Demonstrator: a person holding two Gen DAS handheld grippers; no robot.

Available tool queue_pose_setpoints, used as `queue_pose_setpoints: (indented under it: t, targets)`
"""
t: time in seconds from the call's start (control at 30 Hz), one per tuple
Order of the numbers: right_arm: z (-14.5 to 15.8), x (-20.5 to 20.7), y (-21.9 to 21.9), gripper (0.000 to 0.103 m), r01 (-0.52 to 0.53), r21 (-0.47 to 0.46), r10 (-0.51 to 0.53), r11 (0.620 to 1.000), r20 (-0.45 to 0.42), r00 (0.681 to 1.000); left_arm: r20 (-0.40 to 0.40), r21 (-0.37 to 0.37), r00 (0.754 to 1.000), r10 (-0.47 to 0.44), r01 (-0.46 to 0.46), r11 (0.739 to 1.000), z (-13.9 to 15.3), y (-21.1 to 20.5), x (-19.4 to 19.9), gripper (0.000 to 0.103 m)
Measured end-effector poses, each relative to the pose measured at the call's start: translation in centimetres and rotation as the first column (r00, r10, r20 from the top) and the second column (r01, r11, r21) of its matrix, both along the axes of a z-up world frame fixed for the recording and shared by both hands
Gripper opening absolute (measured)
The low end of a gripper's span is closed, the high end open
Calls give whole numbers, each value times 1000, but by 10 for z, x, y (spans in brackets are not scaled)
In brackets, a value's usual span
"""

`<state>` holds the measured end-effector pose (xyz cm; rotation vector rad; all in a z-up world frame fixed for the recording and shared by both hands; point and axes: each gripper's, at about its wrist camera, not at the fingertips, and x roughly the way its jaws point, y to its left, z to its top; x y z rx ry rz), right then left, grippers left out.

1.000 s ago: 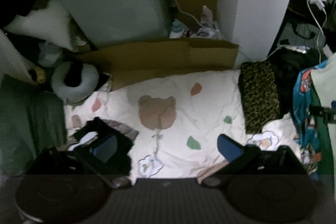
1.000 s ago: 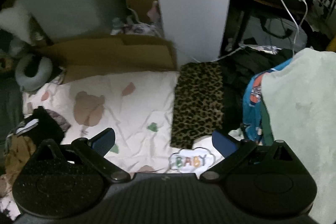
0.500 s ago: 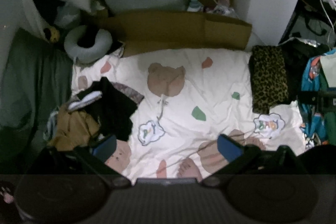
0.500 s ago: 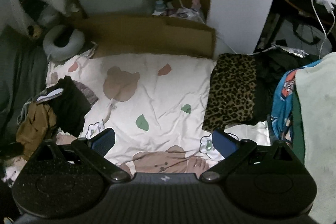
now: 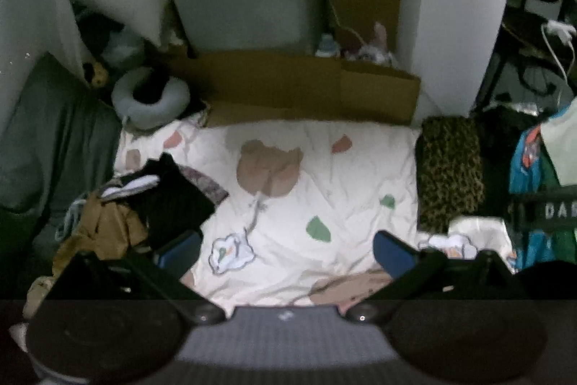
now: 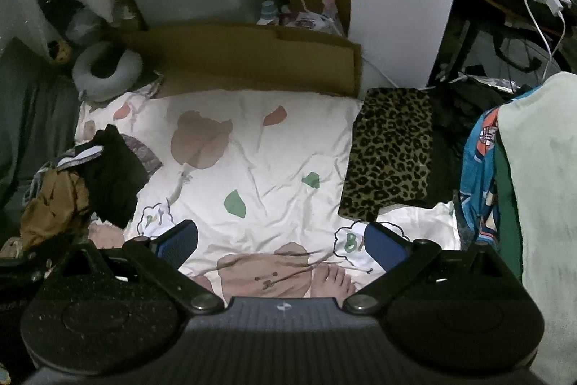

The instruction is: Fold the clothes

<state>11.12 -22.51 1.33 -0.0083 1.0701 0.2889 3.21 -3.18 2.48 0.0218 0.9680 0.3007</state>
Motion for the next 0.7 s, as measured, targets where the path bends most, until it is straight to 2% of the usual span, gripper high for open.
queue_pose_setpoints:
  t: [0.13,0.27,0.33,0.4,0.7]
  targets:
    - [1,-7,0,102,-7,15,7,1000,14,1000,-14,-58,998,60,-60,996,-12,11,-11,103]
    - [2,-14,3,102,-23,41,23,999,4,1000,-61,-66,996,61,-65,996,-25,17,-20,103]
    - [2,-17,6,102,-36,56,36,998,-8,999,-58,-65,996,65,-68,996,-26,18,-23,103]
    - [4,-22,10,102,-55,27,55,998,19,998,-58,-81,995,77,-81,993,-26,21,-25,103]
    - [-6,-27,9,101,-64,8,64,998,1,998,-34,-92,995,96,-99,991,-30,22,-22,103]
